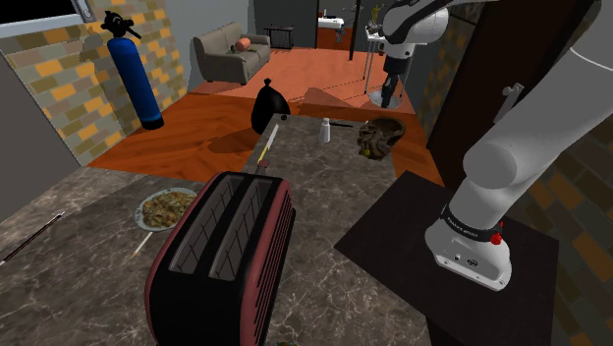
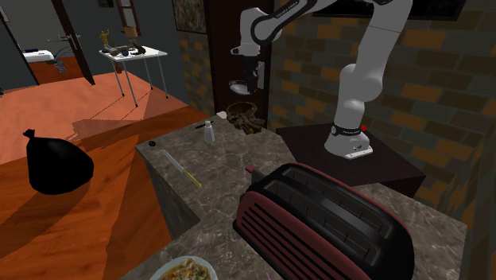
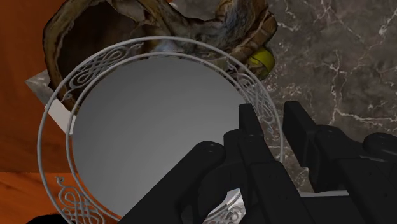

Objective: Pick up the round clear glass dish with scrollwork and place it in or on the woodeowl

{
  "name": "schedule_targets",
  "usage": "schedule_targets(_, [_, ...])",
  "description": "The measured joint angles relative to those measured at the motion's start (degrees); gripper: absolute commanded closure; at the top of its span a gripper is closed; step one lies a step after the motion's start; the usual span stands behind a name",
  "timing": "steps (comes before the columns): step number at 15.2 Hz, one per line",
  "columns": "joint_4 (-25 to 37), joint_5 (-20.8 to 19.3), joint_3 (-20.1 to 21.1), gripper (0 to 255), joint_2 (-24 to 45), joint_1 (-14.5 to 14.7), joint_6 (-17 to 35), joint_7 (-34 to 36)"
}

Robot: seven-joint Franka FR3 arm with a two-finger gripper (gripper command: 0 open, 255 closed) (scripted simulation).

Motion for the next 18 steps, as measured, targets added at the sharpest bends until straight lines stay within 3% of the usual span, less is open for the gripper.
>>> schedule_targets(18, [-5.5, 2.5, -0.6, 255, 8.1, 0.2, 13.3, -2.2])
